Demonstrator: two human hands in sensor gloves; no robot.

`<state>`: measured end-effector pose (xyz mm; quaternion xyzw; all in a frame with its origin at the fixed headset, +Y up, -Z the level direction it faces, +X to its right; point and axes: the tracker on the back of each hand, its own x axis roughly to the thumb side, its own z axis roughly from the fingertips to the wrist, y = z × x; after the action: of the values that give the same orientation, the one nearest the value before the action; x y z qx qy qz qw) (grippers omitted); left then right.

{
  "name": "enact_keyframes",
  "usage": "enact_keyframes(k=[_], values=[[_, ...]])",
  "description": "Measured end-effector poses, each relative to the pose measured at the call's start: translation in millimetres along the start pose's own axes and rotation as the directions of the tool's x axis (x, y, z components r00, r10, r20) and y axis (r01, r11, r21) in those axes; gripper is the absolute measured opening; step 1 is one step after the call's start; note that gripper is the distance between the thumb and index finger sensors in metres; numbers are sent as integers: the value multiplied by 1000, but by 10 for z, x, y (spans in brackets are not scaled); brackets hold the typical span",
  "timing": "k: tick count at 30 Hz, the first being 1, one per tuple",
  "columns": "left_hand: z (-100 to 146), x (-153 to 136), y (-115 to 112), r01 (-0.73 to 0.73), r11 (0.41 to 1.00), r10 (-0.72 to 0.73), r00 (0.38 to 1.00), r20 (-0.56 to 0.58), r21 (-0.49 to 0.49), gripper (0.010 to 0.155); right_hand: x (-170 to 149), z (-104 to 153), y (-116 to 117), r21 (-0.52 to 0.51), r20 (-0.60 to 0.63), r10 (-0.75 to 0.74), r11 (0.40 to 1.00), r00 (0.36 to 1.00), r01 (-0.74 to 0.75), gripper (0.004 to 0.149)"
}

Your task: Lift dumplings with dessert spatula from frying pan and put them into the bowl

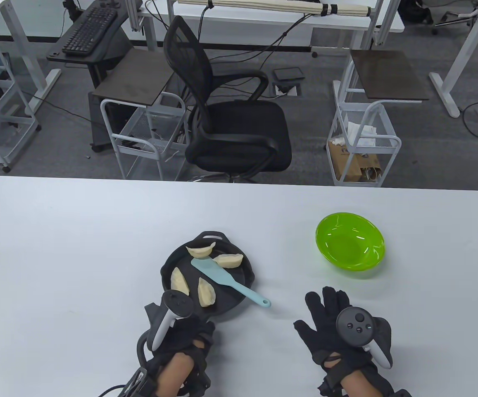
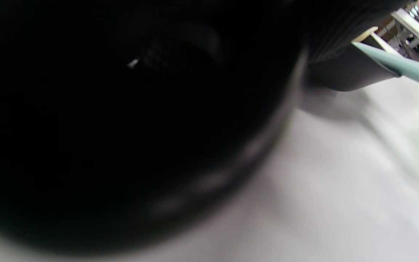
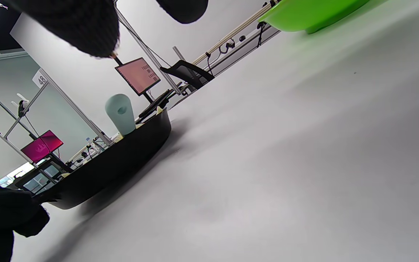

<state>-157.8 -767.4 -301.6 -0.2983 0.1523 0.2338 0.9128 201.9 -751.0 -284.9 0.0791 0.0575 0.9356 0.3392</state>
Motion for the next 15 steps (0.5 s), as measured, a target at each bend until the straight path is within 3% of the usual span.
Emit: enact_keyframes(k=[15], values=[[29,245,-331,131,976,-107,984,141,-174,64,12,-104,96,18,-9,20,1000,1000,-20,79]])
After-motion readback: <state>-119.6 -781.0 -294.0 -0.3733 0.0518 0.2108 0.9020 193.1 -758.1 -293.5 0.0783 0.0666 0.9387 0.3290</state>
